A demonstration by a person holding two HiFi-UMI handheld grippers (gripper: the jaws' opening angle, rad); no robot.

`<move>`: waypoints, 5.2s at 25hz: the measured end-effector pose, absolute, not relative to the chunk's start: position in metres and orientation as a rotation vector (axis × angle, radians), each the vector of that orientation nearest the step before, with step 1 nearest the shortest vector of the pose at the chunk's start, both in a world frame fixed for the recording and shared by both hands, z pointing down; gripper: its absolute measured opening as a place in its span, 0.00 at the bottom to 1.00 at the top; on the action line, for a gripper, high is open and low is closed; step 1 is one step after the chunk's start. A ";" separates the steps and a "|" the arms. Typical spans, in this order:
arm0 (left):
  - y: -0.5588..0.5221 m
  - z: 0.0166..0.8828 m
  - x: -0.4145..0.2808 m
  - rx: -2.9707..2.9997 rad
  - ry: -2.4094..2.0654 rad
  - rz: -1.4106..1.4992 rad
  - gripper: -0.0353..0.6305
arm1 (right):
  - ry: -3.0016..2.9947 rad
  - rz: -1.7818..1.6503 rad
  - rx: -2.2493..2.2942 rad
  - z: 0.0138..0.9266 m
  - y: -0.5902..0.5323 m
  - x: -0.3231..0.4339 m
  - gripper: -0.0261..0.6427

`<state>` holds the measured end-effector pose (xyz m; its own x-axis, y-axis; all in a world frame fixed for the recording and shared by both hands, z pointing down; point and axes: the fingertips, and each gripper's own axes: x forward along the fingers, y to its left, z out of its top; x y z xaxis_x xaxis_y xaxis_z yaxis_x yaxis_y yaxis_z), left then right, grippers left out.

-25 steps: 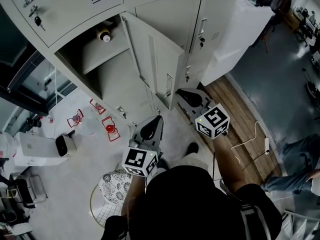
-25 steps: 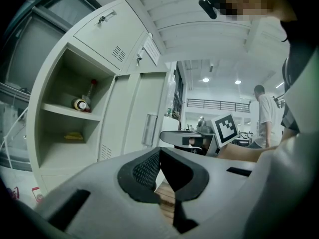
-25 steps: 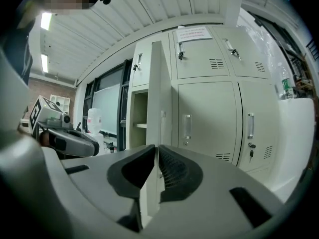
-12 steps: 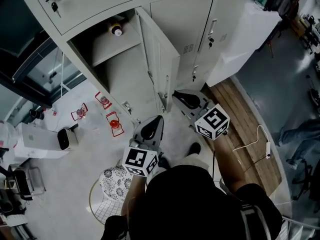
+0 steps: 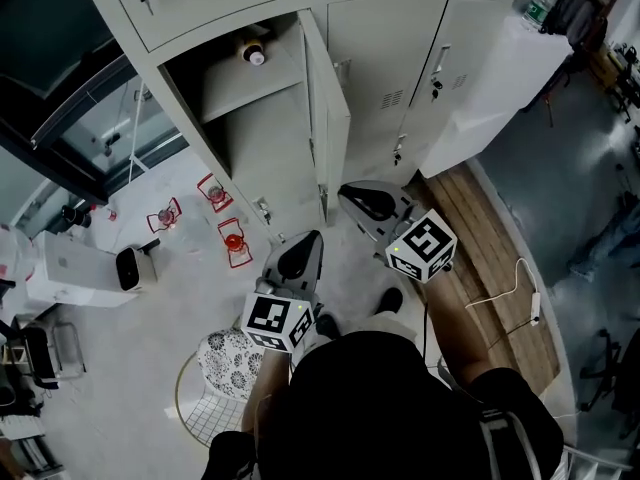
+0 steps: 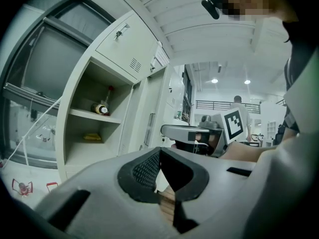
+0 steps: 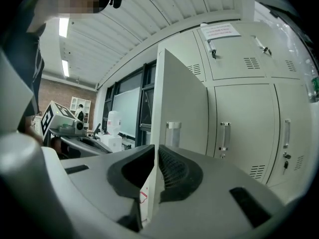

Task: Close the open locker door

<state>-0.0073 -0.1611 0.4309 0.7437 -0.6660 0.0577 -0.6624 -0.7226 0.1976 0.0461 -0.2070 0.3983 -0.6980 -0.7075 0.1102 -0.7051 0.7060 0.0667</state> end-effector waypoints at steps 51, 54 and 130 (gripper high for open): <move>-0.153 0.437 -0.115 2.623 -1.296 -0.047 0.08 | -2.953 0.081 0.951 0.390 -0.244 -0.071 0.05; -0.153 0.439 -0.118 2.614 -1.307 -0.044 0.08 | -2.978 0.168 0.937 0.393 -0.249 -0.071 0.05; -0.179 0.446 -0.167 2.518 -1.441 -0.083 0.08 | -2.703 0.083 1.216 0.441 -0.391 -0.142 0.05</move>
